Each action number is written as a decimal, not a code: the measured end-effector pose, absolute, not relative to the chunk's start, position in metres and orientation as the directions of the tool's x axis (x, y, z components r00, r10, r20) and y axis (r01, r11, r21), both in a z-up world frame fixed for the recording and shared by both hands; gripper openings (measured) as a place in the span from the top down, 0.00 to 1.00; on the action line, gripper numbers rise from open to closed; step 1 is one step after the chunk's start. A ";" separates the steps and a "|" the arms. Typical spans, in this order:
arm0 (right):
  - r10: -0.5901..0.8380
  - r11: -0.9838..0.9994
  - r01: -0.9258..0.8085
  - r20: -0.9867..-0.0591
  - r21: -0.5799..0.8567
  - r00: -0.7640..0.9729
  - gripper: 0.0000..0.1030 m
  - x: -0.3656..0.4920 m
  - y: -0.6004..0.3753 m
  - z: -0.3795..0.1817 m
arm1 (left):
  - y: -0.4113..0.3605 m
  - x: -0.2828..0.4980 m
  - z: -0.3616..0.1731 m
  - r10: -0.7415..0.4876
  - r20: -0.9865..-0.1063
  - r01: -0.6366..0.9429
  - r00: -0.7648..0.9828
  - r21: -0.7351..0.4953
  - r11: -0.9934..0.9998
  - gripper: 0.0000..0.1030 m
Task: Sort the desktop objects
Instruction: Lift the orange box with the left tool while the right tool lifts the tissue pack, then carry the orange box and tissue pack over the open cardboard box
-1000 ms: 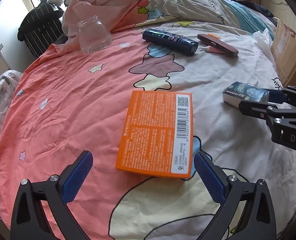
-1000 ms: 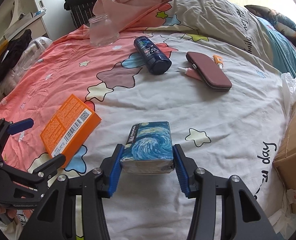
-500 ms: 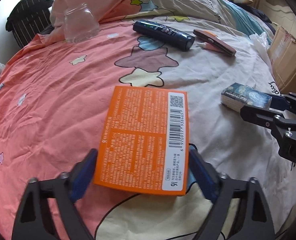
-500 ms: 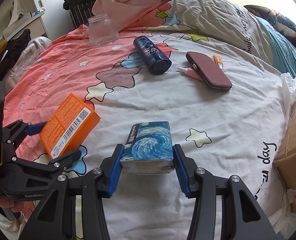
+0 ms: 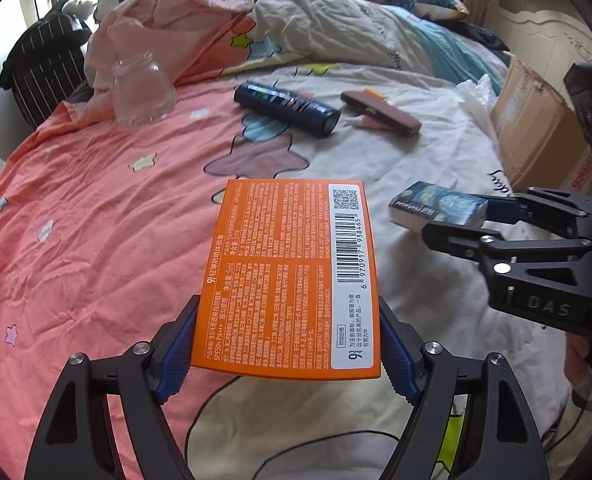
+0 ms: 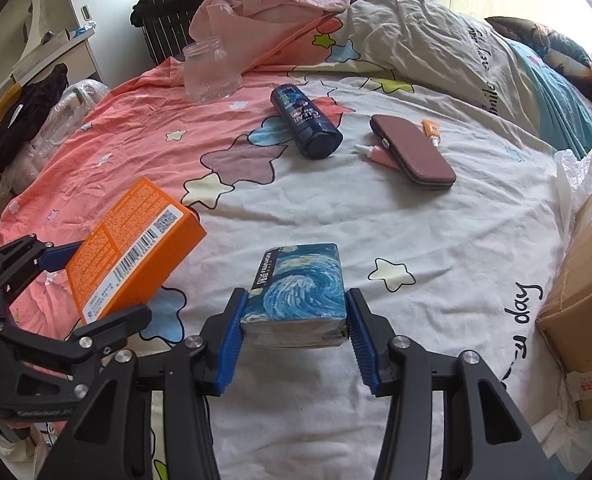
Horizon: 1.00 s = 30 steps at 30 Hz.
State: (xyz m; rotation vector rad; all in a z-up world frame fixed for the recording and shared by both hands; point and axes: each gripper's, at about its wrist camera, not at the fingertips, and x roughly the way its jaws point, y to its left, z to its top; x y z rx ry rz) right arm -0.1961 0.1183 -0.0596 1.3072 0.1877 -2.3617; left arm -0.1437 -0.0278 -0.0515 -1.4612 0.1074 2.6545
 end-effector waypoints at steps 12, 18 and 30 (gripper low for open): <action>-0.297 -0.915 0.397 -0.785 0.070 -0.544 0.56 -0.169 0.154 -0.013 | 0.015 -0.123 -0.007 0.083 -0.809 -0.200 -0.582 0.044 -0.979 0.21; -0.276 -0.932 0.355 -0.766 0.066 -0.581 0.56 -0.151 0.185 0.006 | 0.045 -0.116 0.010 0.119 -0.795 -0.239 -0.594 0.033 -0.970 0.21; -0.241 -0.957 0.282 -0.713 0.063 -0.659 0.60 -0.117 0.242 0.045 | 0.112 -0.097 0.042 0.160 -0.763 -0.325 -0.626 0.069 -0.943 0.21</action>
